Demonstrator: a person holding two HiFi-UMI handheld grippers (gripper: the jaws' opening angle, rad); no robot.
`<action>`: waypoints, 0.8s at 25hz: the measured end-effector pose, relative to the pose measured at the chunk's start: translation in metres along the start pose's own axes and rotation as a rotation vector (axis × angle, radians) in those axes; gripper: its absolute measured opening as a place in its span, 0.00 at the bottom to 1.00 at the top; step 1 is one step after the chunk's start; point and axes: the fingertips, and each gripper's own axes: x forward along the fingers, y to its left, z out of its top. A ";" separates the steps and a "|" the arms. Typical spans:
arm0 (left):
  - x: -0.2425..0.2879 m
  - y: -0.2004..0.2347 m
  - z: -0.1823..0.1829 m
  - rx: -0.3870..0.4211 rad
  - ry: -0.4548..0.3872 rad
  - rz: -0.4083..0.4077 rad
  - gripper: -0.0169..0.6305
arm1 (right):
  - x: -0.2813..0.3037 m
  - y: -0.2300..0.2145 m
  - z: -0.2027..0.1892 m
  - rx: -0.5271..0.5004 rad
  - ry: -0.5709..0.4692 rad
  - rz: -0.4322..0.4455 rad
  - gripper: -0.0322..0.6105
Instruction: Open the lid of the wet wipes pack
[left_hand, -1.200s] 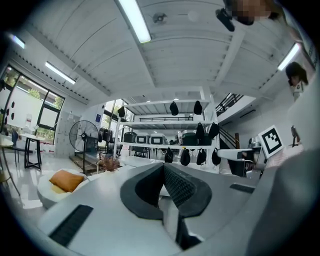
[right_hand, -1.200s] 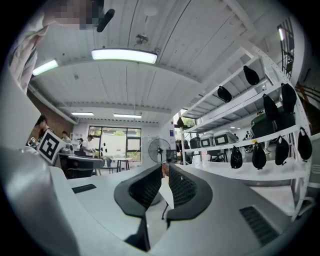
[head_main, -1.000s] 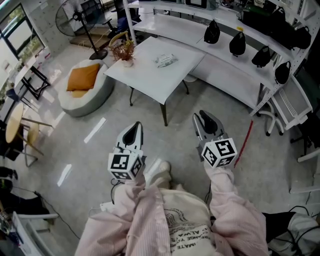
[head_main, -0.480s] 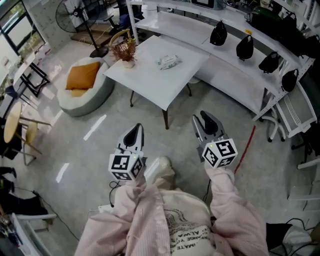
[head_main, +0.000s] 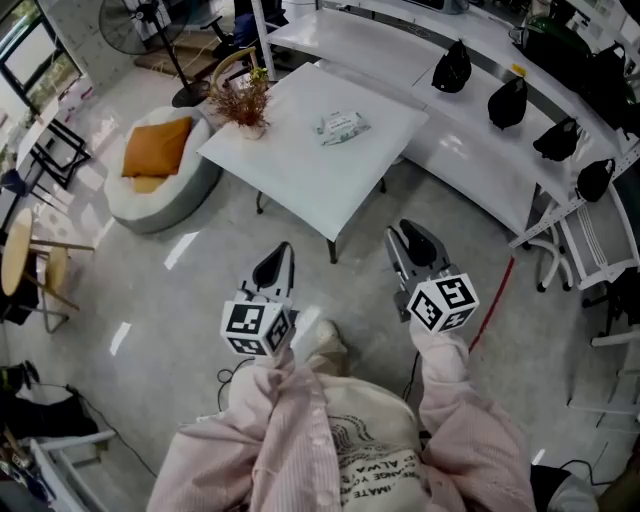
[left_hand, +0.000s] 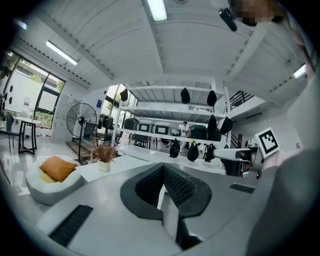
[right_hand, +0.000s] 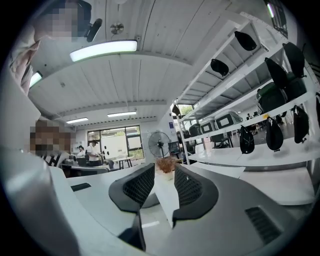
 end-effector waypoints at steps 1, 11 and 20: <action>0.008 0.005 0.001 -0.003 0.004 -0.001 0.03 | 0.009 -0.004 0.000 0.002 0.004 -0.002 0.21; 0.085 0.051 0.004 -0.023 0.040 -0.011 0.03 | 0.083 -0.048 -0.006 0.027 0.034 -0.023 0.21; 0.111 0.071 0.000 -0.038 0.055 -0.026 0.03 | 0.116 -0.062 -0.014 0.041 0.039 -0.028 0.21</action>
